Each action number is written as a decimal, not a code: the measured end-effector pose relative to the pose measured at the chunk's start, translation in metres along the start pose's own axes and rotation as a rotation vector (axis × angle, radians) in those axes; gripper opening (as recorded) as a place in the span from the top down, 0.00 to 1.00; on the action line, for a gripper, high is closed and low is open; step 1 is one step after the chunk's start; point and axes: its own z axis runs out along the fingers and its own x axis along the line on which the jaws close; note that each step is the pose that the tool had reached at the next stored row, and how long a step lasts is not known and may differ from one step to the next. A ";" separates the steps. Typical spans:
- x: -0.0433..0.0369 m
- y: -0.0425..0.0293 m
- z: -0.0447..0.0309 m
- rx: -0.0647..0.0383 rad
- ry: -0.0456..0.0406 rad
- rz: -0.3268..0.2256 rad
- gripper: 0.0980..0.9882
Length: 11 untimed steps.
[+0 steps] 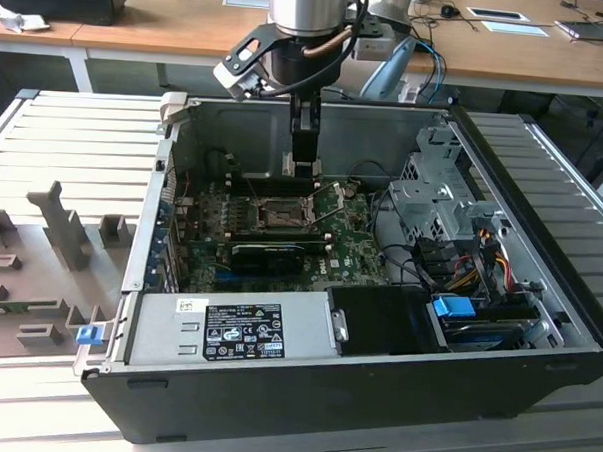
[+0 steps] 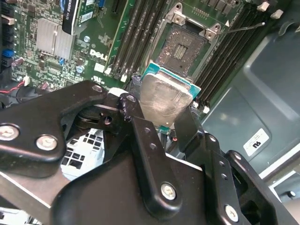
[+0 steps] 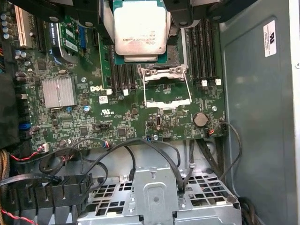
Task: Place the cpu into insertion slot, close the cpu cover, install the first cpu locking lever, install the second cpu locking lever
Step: 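Place the cpu into insertion slot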
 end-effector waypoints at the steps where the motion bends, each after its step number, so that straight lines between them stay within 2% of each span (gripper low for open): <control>1: 0.0000 -0.0001 0.0009 0.000 0.0001 0.000 0.52; 7: -0.0001 -0.0005 0.0049 0.000 0.0001 0.000 0.52; 11: 0.0000 -0.0012 0.0118 0.000 0.0004 -0.004 0.52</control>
